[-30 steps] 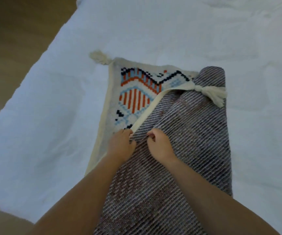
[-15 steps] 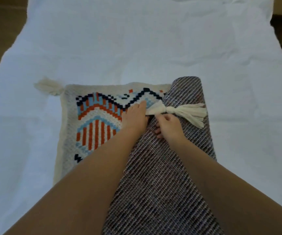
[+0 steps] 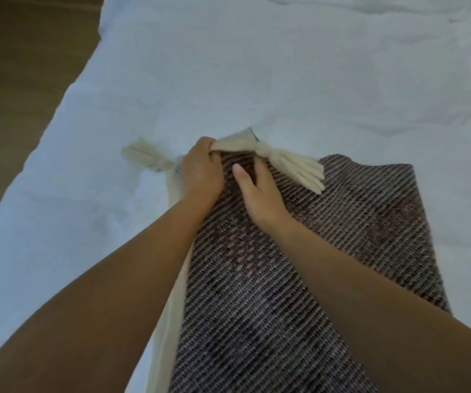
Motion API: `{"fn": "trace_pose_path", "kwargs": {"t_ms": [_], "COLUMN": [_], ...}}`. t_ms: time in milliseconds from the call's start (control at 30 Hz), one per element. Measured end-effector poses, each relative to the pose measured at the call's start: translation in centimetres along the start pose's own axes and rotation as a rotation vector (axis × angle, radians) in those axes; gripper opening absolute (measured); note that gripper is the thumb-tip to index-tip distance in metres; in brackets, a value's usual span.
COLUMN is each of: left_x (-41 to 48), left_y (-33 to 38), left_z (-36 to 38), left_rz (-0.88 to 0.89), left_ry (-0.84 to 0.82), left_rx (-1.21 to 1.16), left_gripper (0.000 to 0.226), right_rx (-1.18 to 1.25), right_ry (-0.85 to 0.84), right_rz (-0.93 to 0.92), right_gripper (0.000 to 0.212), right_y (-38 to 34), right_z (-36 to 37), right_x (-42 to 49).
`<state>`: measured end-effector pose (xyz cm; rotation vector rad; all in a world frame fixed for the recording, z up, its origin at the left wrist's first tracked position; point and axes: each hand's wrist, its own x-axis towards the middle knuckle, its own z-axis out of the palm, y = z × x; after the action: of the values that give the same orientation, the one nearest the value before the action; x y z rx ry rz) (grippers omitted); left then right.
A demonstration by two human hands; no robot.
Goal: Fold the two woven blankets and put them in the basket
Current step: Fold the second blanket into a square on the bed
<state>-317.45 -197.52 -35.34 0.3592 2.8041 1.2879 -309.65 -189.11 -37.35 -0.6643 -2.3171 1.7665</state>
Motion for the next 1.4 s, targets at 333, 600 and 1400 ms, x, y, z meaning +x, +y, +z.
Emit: {"fn": "trace_pose_path", "kwargs": {"t_ms": [333,600,1400], "left_x": [3.3,8.0,4.4], "left_y": [-14.8,-12.2,-15.6], "left_z": [-3.8,-3.3,-5.8], "left_rz": [-0.4,-0.562,-0.77], "left_ry": [-0.224,-0.307,-0.142], "left_rx": [0.097,-0.521,-0.747], "left_gripper": [0.025,0.069,0.021], "right_rx": [-0.775,-0.932,-1.002], "right_ry": [-0.337,-0.133,-0.334], "right_rz": [0.025,-0.058,-0.214], "right_gripper": [0.069,0.068,0.07], "right_y": [3.6,5.2,3.5], "right_z": [13.6,14.8,15.8], "right_x": [4.7,4.2,1.2]}}
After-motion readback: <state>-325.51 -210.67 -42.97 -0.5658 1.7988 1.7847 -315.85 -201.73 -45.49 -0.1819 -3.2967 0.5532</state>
